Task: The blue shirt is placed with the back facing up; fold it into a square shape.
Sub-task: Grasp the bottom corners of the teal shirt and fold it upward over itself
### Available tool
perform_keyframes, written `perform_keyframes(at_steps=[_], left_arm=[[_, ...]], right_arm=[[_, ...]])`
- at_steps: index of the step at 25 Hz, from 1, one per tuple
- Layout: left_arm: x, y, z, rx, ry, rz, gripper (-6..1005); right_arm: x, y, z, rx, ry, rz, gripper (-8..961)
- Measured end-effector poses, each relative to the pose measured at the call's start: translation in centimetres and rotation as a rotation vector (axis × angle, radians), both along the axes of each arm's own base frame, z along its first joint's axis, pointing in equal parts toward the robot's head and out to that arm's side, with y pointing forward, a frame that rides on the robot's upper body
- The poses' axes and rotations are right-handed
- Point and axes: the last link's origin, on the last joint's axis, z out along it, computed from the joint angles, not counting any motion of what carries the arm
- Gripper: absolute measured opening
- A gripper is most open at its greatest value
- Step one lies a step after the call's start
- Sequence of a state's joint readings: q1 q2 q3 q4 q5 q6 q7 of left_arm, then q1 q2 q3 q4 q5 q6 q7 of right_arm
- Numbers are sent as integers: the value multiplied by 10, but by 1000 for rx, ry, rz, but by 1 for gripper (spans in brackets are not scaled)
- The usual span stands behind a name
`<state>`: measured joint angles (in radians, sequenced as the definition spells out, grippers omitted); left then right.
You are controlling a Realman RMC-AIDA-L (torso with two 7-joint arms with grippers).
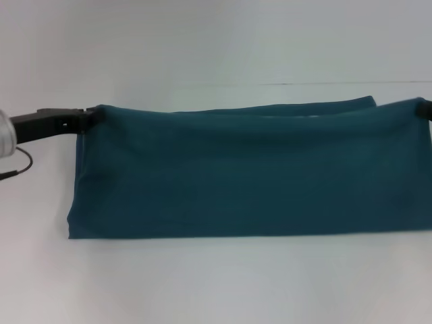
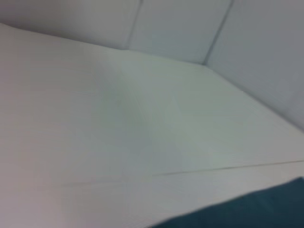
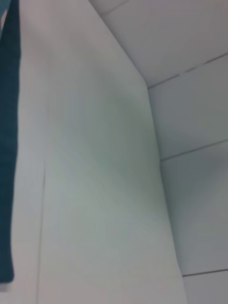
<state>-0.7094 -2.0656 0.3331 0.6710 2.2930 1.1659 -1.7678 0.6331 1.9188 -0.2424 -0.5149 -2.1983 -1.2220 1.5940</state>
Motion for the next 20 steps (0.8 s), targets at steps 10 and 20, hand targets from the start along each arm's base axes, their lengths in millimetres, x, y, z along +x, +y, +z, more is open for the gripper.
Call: perform_keyframes(at_steps=[10,20], left_arm=[[9,28,-8,107,113,34,19],[7,30,-15,111,126,55,56]], right_arm=[[-21,36,-10,81,-42,-12,149],[-22,41,-21,81,-70,-33,164]])
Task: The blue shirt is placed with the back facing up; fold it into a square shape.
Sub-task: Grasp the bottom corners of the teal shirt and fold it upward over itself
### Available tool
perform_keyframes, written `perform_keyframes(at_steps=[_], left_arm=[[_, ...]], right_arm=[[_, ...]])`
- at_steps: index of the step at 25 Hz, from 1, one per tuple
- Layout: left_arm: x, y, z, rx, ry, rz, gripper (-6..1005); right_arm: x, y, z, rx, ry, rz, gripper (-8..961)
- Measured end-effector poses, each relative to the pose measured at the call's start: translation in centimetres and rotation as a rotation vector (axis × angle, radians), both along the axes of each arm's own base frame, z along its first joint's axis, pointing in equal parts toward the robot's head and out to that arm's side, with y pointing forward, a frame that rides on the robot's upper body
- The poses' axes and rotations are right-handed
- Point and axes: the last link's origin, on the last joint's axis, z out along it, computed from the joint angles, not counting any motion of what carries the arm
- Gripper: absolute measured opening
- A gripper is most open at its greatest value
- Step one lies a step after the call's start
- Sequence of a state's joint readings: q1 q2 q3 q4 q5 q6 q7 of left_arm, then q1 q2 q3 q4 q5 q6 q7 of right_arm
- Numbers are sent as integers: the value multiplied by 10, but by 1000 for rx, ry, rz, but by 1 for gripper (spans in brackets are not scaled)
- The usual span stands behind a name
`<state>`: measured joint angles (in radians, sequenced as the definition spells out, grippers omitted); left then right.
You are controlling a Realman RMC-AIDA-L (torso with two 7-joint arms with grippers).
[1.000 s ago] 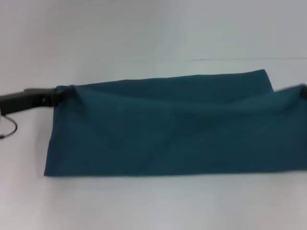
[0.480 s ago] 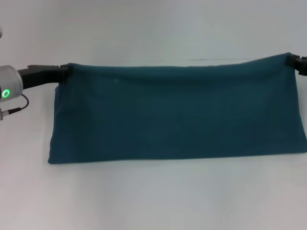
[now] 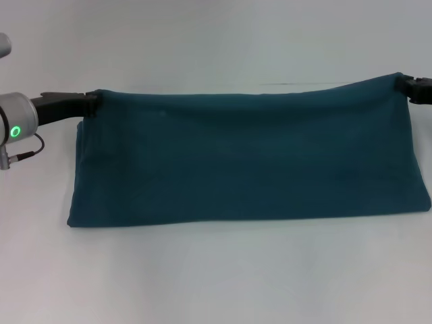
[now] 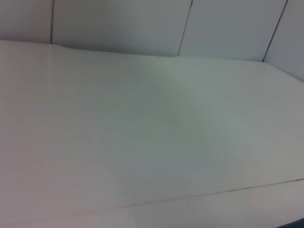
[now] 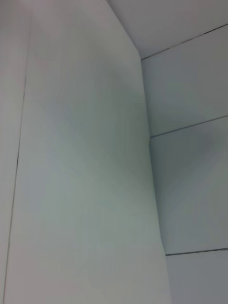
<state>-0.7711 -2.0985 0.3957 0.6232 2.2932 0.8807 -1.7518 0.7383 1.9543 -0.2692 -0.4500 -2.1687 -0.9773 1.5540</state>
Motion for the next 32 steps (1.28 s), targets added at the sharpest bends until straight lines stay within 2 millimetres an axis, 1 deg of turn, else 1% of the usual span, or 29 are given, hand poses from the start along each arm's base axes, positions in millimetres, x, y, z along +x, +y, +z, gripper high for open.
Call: perform_keyframes(at_steps=[4,8,12,16,22,26,27,32], left_arm=[[-1,-1,-5,7,0,14,86],[-3,4,-5,61,28,47,115],[-7,10,-1,144,42,100,144],[-11,11,4,200,15,129,173],[-14,7,7,201,4,129,389],[-10,-2,3,139,-36,79,583],[-8,-6,2,113,-53,55,632],[-1,-29,1,13,-137,-38,750]], right_arm=[[-1,2,-11,11,-35,-9,170],[-2,7,-20,19,-103,-23,176],[-1,16,-19,75,-149,-68,182],[-2,19,-16,98,-149,-66,188],[-3,18,-11,87,-113,-56,477],[-3,9,-11,45,-36,-42,655],[-2,6,-10,34,-17,-41,679],[1,-16,-1,-27,91,-20,797]])
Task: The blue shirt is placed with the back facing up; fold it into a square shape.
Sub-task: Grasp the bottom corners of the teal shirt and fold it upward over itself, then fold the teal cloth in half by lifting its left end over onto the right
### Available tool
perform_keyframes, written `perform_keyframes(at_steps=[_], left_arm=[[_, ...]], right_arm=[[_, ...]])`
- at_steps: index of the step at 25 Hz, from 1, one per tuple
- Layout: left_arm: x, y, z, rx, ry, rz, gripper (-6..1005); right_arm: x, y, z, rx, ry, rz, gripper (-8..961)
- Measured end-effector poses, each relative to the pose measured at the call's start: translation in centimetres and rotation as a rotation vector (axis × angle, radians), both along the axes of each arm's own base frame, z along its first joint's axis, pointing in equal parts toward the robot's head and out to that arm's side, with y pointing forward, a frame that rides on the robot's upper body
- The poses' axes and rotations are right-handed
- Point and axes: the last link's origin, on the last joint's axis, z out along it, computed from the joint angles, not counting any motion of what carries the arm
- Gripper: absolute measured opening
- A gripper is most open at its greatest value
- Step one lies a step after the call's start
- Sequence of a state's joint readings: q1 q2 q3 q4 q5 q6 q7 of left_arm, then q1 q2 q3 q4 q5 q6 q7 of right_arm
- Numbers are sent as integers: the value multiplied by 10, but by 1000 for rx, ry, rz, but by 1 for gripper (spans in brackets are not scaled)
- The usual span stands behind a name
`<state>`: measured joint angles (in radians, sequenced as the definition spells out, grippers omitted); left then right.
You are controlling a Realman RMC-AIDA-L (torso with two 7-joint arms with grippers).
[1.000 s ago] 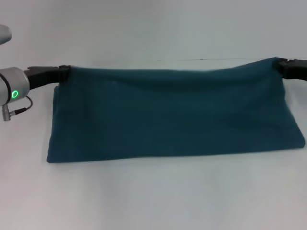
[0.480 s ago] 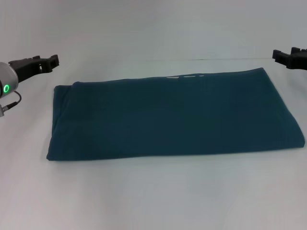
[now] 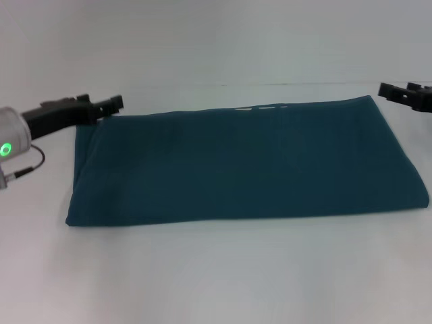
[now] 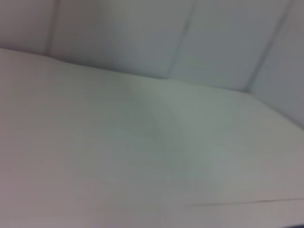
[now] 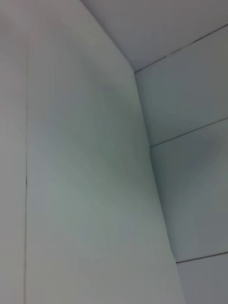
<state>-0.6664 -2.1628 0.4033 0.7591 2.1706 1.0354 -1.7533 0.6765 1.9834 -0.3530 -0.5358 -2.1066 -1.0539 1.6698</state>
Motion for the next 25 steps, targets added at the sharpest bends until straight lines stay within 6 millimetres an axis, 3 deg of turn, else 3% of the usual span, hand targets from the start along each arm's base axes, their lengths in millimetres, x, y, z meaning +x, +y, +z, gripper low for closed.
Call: perform_keyframes(at_steps=[3,15,25], left_arm=[[-2,-14,-1,-45,-47,-25,821],[-41,-66,13,-78,-136,74,820],[-62,-97,23,-96,-220,198,819]], right_arm=[[4,-14,7,-30,52,4,796],[16,-66,19,-176,210,-13,791],[18,-74,19,-192,236,-11,789]])
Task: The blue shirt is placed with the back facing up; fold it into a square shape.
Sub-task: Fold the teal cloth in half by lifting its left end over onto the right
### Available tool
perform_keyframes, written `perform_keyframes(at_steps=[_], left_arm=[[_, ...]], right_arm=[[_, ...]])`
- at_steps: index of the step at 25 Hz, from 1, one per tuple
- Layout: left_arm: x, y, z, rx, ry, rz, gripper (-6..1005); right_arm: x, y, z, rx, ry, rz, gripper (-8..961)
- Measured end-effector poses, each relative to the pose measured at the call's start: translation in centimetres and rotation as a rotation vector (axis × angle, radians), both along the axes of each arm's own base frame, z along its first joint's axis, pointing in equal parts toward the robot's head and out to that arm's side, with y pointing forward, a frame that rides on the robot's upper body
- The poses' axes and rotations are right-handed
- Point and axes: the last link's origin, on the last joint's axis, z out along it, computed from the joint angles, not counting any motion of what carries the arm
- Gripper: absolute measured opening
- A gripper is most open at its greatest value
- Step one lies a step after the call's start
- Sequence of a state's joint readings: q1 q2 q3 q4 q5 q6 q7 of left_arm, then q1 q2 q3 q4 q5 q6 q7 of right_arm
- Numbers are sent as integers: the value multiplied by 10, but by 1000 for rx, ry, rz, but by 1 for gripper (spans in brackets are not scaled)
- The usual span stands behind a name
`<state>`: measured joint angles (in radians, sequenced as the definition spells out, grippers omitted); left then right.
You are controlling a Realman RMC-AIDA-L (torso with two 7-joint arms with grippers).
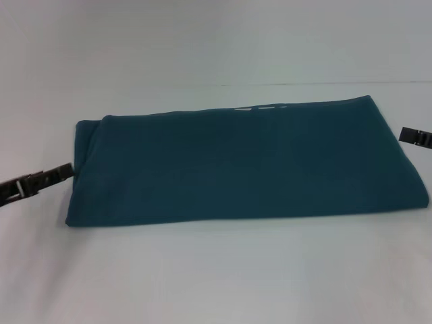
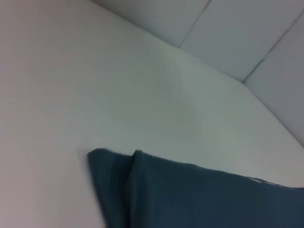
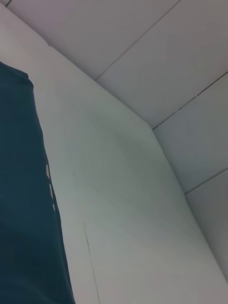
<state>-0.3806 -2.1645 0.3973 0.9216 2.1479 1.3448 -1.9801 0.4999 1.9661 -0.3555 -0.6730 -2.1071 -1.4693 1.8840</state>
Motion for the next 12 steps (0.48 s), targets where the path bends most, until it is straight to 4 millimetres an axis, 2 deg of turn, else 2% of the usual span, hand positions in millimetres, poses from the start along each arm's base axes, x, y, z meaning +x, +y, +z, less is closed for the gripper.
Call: perform_keyframes(at_steps=[5,12], left_arm=[[-4,-13,2,-31,-55,58,818],[-11,-25,2,-121,-48,131,816]], right_arm=[[-4,6,0,2,-4,7,789],[-6,12,4,11,-2,-5,788]])
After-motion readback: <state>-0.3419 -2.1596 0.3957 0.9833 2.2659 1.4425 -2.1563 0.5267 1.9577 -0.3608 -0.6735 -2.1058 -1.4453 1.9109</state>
